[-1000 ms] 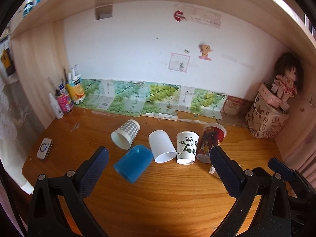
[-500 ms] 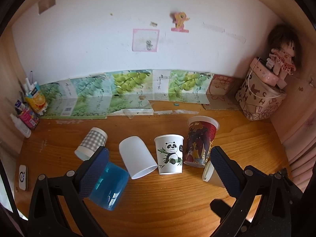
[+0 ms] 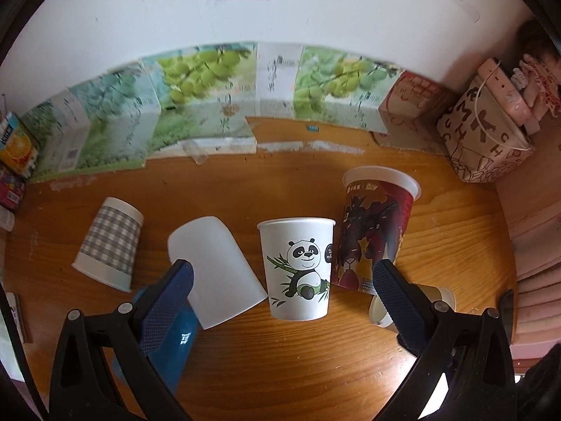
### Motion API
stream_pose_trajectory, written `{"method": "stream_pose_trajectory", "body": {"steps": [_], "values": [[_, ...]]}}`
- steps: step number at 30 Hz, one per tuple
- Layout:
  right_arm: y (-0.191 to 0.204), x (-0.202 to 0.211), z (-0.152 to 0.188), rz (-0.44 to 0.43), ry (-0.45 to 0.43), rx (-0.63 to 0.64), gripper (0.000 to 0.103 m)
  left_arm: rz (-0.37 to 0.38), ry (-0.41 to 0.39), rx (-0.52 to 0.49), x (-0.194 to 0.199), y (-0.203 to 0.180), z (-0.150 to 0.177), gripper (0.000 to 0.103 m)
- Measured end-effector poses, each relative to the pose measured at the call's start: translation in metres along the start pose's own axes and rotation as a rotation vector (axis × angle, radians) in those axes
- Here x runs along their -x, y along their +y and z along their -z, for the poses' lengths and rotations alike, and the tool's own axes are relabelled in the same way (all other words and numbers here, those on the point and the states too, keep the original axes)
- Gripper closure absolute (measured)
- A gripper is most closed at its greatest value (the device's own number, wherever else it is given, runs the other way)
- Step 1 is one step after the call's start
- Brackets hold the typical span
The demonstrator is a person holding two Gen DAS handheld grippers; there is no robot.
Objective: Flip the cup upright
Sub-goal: 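Close the left tool's fingers around the panda-print cup, then lift the panda-print cup off the desk with the left tool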
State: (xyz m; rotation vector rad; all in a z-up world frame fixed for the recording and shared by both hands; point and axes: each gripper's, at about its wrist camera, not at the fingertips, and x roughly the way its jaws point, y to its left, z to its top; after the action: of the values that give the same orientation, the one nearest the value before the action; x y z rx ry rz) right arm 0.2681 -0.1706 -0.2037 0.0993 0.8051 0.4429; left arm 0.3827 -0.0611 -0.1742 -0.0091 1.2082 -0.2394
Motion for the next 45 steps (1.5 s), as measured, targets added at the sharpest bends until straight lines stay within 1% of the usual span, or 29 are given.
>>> {"method": "stream_pose_trajectory", "body": {"steps": [3,7,9,11,17,20,23,27,30,32,33,41,45], "values": [[0.005,-0.012,0.007,0.001,0.022,0.033,0.02,0.009,0.057,0.002,-0.019,0.001,-0.005,0.001],[0.012,-0.023,0.014,0.002,0.04,0.082,0.02,0.019,0.131,0.031,-0.04,0.004,-0.01,0.001],[0.014,-0.028,0.017,0.007,0.046,0.102,0.02,0.029,0.156,0.039,-0.048,0.005,-0.011,0.001],[0.014,-0.032,0.019,0.008,0.056,0.105,0.02,0.009,0.141,0.009,-0.049,0.001,-0.012,0.002],[0.017,-0.037,0.027,0.013,0.076,0.078,0.02,-0.023,0.153,-0.072,-0.059,-0.01,-0.015,0.002],[0.021,-0.035,0.03,0.021,0.075,0.066,0.02,-0.012,0.164,-0.093,-0.064,-0.014,-0.017,0.007],[0.023,-0.034,0.031,0.025,0.077,0.053,0.02,-0.017,0.179,-0.11,-0.071,-0.017,-0.018,0.011],[0.019,-0.035,0.029,0.023,0.077,0.021,0.02,0.0,0.199,-0.092,-0.077,-0.014,-0.02,0.016],[0.015,-0.039,0.029,0.016,0.079,0.001,0.02,-0.002,0.21,-0.087,-0.079,-0.011,-0.021,0.021],[0.015,-0.04,0.029,0.025,0.083,0.006,0.02,0.001,0.223,-0.08,-0.081,-0.009,-0.021,0.03],[0.016,-0.041,0.029,0.028,0.084,0.006,0.02,0.008,0.228,-0.077,-0.082,-0.009,-0.021,0.031],[0.009,-0.041,0.031,0.05,0.088,-0.02,0.02,0.023,0.243,-0.087,-0.08,-0.014,-0.02,0.033],[0.005,-0.034,0.032,0.061,0.079,-0.041,0.02,0.024,0.238,-0.098,-0.073,-0.02,-0.015,0.033]]}}
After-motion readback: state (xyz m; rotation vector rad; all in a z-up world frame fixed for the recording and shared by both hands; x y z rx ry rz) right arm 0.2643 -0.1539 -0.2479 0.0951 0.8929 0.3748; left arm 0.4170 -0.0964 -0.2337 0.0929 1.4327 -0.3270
